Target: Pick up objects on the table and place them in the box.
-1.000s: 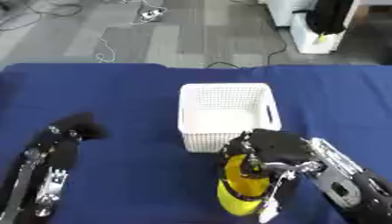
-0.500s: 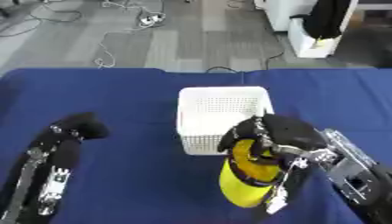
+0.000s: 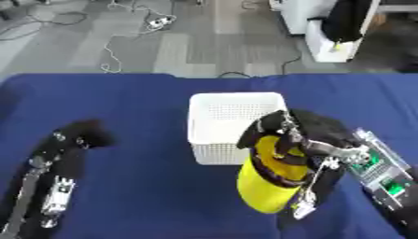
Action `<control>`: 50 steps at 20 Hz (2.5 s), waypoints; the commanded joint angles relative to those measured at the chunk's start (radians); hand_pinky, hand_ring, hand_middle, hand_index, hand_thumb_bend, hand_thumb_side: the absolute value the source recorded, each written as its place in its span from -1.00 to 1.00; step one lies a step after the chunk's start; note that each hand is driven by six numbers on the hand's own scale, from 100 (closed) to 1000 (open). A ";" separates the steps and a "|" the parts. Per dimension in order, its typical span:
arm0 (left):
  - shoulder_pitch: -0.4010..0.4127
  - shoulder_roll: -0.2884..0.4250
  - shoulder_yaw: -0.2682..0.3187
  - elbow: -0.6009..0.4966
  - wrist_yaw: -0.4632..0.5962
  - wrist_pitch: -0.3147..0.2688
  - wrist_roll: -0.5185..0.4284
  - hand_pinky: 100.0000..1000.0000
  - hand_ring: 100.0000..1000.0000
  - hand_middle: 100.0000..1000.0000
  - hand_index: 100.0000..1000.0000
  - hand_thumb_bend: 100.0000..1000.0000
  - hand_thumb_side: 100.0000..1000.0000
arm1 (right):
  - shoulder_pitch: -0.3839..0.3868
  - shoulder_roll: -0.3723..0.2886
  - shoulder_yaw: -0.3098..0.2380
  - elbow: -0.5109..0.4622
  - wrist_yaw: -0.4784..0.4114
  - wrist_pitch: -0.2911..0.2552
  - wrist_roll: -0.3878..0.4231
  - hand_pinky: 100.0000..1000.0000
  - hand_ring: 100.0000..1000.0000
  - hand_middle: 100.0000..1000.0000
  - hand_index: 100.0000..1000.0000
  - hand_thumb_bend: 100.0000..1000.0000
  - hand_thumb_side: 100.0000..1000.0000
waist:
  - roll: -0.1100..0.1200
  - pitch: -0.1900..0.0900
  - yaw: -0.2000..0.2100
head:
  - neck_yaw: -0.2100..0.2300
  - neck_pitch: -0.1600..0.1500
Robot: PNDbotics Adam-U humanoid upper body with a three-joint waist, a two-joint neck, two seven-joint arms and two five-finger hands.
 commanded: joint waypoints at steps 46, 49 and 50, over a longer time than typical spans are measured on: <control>-0.045 0.012 -0.004 -0.021 0.015 -0.029 0.005 0.30 0.22 0.12 0.58 -0.79 0.62 | -0.153 -0.097 -0.127 0.095 -0.064 -0.181 0.083 -1.00 -1.00 -1.00 -1.00 0.40 -0.21 | -0.036 0.038 0.082 | -0.016 -0.069; -0.046 0.011 -0.004 -0.021 0.015 -0.029 0.005 0.30 0.22 0.12 0.58 -0.79 0.63 | -0.160 -0.100 -0.132 0.107 -0.051 -0.181 0.070 -1.00 -1.00 -1.00 -1.00 0.40 -0.21 | -0.037 0.044 0.084 | -0.021 -0.073; -0.046 0.011 -0.004 -0.021 0.015 -0.029 0.005 0.30 0.22 0.12 0.58 -0.79 0.63 | -0.162 -0.100 -0.133 0.111 -0.046 -0.181 0.066 -1.00 -1.00 -1.00 -1.00 0.40 -0.21 | -0.037 0.045 0.084 | -0.022 -0.073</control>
